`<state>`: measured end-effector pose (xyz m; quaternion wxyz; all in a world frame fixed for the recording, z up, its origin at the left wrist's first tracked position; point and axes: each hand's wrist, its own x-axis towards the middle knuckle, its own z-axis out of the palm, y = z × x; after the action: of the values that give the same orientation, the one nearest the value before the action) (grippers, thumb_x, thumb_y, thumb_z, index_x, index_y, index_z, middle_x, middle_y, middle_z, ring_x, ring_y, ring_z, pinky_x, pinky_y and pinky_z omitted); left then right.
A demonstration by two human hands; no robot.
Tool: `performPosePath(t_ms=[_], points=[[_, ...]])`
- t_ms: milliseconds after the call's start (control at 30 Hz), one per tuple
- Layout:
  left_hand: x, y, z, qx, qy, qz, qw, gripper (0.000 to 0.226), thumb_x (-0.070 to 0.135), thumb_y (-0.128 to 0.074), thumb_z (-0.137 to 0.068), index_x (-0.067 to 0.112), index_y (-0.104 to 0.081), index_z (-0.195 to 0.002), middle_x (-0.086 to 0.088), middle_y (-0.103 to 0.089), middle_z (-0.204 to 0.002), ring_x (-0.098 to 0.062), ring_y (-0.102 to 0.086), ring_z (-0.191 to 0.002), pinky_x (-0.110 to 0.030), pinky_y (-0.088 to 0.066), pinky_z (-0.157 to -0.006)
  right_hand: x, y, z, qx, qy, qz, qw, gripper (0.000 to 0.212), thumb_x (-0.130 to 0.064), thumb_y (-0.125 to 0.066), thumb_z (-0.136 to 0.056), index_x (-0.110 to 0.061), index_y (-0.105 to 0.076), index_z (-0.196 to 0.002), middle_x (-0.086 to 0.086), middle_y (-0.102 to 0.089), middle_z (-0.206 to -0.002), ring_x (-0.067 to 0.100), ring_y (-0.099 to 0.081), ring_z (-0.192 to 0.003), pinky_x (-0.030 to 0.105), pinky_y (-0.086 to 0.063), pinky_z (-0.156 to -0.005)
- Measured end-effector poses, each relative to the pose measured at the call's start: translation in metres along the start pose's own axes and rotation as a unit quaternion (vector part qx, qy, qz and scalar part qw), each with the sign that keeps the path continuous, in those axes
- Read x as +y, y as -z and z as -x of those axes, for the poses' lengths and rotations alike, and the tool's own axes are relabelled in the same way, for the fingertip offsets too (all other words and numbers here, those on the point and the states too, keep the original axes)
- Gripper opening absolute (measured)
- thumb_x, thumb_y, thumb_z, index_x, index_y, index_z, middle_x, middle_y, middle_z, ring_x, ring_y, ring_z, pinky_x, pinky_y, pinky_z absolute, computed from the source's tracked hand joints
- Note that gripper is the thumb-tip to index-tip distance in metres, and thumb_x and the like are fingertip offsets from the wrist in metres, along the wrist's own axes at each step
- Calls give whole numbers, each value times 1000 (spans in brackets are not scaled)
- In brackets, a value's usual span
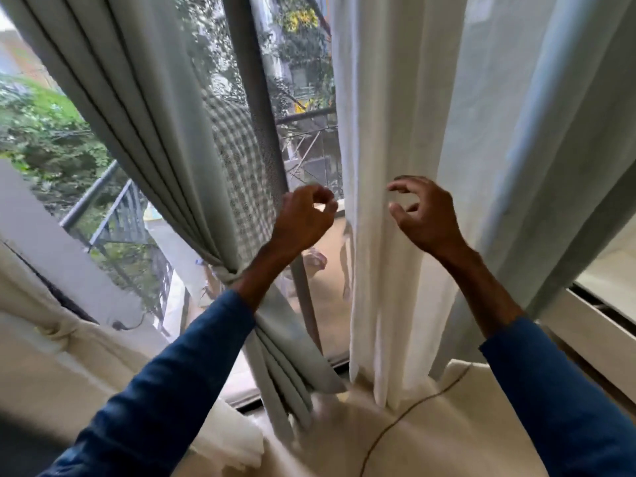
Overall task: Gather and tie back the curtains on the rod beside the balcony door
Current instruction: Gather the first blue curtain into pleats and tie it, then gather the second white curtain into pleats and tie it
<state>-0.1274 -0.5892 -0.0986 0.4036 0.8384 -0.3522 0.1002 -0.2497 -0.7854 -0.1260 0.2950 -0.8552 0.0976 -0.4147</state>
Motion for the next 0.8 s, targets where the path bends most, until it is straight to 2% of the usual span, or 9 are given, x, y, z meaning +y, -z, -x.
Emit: performPosePath(t_ms=[67,167,333,367,500,667,700,767,800], points=[[23,-18,-17,50,8,19,999,30,40,-68,-87,16,-70,-104,5,-75,-102,-10,-73,-79,-36,-59,-84,18,21,-15,22,-2,-26,999,27,-14,-65,-84,-15,-75,-109,-3,-72,-113,10,-67,-98,23,-59,-69],[59,-58,-39,144,19,47,988,44,48,-67,-86,15,-63,-114,6,-71,-109,-7,-70,-80,-33,-59,-78,57,58,-35,44,-1,-59,997,22,-9,-64,-85,-16,-77,-101,-8,-74,-101,7,-69,-88,12,-55,-64],[113,-109,-62,272,86,35,958,50,42,-72,-87,12,-55,-124,7,-63,-111,3,-58,-79,-4,-43,-66,122,123,-61,31,32,-103,994,21,-6,-63,-86,-17,-77,-96,-9,-75,-94,7,-70,-83,15,-54,-59],[121,-116,-64,296,106,32,949,52,40,-72,-86,12,-54,-126,7,-63,-112,1,-60,-81,-3,-44,-67,133,136,-68,31,33,-113,993,21,-6,-62,-86,-17,-76,-96,-9,-75,-94,8,-69,-83,18,-55,-59],[161,-138,-78,362,131,3,923,63,36,-74,-83,13,-45,-135,-5,-65,-123,-17,-66,-104,-30,-58,-86,172,183,-111,42,42,-139,988,19,-8,-64,-85,-19,-76,-96,-9,-73,-94,7,-66,-79,28,-57,-63],[203,-134,-101,425,118,-33,897,70,33,-75,-80,13,-40,-137,-9,-65,-124,-21,-66,-111,-40,-57,-92,179,197,-164,59,76,-166,981,14,-18,-71,-83,-20,-72,-97,-7,-69,-95,8,-63,-81,37,-57,-74],[208,-132,-106,433,112,-38,894,71,32,-75,-79,13,-39,-137,-10,-65,-125,-22,-66,-111,-40,-57,-92,177,196,-172,62,86,-168,980,15,-21,-72,-83,-19,-71,-98,-5,-68,-95,10,-62,-82,32,-56,-76],[220,-126,-117,449,100,-48,887,72,30,-77,-78,14,-38,-137,-11,-65,-128,-24,-66,-111,-41,-57,-91,171,196,-190,71,103,-176,977,17,-24,-75,-82,-18,-70,-97,1,-65,-97,18,-62,-86,11,-47,-77],[225,-121,-123,455,93,-49,884,73,30,-77,-78,16,-37,-137,-11,-64,-129,-25,-66,-112,-42,-56,-91,168,197,-199,78,111,-179,974,17,-23,-76,-82,-18,-69,-97,2,-63,-98,21,-61,-88,8,-44,-77]])
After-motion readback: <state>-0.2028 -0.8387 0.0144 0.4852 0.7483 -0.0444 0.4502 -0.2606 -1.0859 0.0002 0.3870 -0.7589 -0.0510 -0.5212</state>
